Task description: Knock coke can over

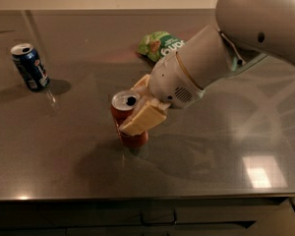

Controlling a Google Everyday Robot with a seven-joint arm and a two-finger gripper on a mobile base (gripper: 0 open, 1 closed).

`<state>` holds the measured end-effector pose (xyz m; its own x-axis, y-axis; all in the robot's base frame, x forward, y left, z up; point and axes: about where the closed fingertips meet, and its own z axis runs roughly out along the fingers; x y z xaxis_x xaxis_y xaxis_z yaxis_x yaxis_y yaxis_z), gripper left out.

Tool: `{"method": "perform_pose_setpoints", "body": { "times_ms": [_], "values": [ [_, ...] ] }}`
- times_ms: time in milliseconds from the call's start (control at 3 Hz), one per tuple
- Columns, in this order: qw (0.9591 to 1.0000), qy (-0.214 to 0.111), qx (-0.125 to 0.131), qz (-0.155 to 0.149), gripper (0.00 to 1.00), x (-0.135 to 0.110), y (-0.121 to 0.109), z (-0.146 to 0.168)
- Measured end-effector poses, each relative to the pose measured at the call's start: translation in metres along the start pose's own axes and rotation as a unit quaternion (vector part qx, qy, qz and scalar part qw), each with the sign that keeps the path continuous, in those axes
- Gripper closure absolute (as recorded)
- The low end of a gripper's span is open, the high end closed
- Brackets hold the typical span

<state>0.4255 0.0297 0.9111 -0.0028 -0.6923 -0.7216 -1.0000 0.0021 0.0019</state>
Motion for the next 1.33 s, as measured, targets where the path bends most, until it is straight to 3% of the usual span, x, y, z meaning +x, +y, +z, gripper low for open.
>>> {"method": "perform_pose_setpoints", "body": {
  "times_ms": [333, 667, 1000, 1333],
  "values": [
    [0.9985, 0.053, 0.009, 0.006, 1.0, -0.002, -0.012, -0.019],
    [0.9919, 0.124, 0.027, -0.007, 1.0, -0.002, -0.027, -0.04],
    [0.9783, 0.199, 0.049, -0.031, 1.0, 0.003, -0.039, -0.056],
    [0.9678, 0.24, 0.062, -0.045, 1.0, 0.006, -0.047, -0.065]
  ]
}}
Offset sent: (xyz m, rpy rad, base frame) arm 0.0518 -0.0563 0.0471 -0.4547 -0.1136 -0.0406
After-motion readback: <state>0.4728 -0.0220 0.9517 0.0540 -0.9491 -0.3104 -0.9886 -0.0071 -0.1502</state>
